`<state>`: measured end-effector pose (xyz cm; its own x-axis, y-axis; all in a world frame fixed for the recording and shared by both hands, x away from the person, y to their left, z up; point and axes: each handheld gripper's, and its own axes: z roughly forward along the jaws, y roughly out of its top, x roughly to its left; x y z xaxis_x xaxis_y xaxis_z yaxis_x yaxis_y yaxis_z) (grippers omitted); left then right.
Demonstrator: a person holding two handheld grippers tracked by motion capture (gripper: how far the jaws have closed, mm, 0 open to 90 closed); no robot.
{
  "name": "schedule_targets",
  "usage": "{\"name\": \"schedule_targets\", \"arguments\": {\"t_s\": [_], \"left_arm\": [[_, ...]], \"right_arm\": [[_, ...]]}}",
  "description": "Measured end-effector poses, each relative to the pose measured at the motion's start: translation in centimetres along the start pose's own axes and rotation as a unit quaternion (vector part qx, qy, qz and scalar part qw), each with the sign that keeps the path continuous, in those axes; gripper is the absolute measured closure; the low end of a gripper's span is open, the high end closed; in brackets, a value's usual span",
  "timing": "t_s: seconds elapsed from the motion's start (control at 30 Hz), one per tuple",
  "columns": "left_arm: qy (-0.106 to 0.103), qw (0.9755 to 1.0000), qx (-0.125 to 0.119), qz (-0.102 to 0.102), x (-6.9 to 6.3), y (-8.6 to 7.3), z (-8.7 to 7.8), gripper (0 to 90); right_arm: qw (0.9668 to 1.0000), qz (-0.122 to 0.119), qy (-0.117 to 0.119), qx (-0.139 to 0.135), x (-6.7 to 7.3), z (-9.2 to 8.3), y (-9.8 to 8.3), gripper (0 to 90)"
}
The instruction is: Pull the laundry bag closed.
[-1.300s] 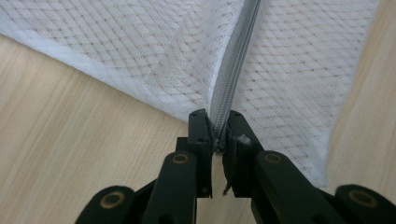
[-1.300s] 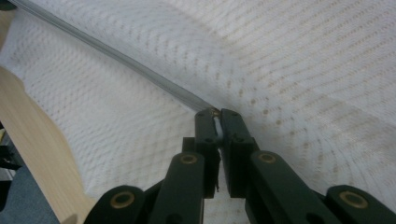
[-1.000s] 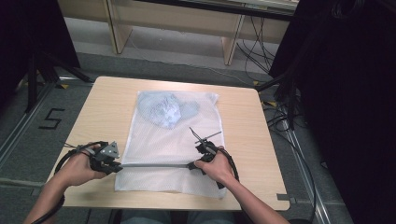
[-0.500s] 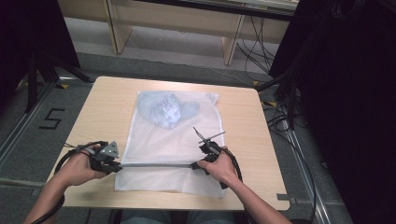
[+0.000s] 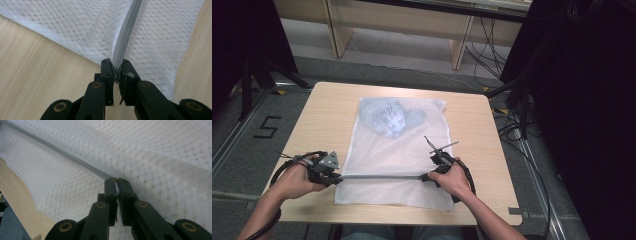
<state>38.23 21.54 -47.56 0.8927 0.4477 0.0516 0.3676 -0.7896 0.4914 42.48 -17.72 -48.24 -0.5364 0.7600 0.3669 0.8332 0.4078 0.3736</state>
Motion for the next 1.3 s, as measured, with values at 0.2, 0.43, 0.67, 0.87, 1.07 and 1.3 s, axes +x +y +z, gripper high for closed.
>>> {"name": "schedule_targets", "arguments": {"t_s": [0.2, 0.43, 0.67, 0.87, 1.07, 1.3], "left_arm": [[-0.001, 1.0, 0.001, -0.004, 0.0, 0.0, 0.0, 81.9], [0.001, 1.0, 0.003, -0.004, 0.0, -0.1, 0.0, 81.9], [0.002, 1.0, 0.004, -0.004, 0.0, -0.1, 0.0, 81.9], [0.003, 1.0, 0.006, -0.001, 0.1, -0.1, 0.0, 81.9], [0.002, 1.0, 0.004, 0.0, 0.0, -0.1, 0.0, 81.9], [0.002, 1.0, 0.006, -0.004, 0.0, -0.2, 0.1, 81.9]], "right_arm": [[1.0, -0.001, 0.0, -0.001, -0.5, -0.4, -0.3, 87.1], [0.9999, 0.014, -0.004, 0.002, -1.1, -1.0, -0.6, 87.1], [0.9999, 0.014, -0.01, 0.001, -1.5, -1.5, -0.8, 87.0], [0.9999, 0.013, -0.009, -0.003, -2.1, -1.9, -1.1, 87.1], [0.9997, 0.021, -0.012, -0.002, -2.5, -2.2, -1.4, 87.0], [0.9994, 0.026, -0.021, -0.002, -3.0, -2.9, -2.0, 87.0]]}}
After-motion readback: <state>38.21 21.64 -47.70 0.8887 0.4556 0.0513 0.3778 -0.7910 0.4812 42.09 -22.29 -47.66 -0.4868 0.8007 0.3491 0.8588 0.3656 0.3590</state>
